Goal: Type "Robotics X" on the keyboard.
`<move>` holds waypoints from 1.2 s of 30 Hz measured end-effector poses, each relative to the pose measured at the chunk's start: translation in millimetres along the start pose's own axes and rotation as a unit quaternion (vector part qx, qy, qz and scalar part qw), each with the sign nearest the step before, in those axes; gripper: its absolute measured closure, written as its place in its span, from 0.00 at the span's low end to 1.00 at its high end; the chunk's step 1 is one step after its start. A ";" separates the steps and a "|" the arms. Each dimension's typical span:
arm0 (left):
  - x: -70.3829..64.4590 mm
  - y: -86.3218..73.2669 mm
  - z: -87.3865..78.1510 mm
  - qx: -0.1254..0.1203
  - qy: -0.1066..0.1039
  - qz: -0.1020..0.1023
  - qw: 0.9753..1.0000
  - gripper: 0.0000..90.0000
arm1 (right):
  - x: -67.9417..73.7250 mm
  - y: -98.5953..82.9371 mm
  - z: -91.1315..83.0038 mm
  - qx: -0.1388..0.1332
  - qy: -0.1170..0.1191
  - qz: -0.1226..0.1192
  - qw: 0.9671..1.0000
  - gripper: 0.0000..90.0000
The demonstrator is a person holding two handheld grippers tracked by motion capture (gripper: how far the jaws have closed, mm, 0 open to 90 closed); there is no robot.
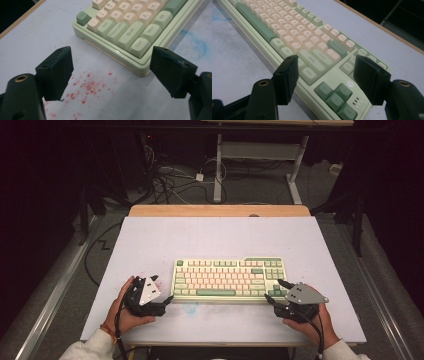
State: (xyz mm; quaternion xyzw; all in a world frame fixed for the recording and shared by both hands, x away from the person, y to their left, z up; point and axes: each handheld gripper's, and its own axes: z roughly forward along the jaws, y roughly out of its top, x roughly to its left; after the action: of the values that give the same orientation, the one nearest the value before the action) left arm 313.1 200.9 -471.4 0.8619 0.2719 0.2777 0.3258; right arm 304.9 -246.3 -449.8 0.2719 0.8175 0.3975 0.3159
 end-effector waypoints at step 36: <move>-1.1 -5.3 1.6 0.013 -0.009 -0.004 1.000 0.20 | -26.8 31.1 15.5 0.045 0.044 0.014 0.998 1.00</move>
State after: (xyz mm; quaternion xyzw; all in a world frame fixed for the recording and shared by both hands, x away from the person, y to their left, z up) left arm 311.8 202.8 -476.5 0.8675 0.2759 0.2652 0.3178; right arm 339.8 -240.9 -423.7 0.2790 0.8439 0.3763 0.2615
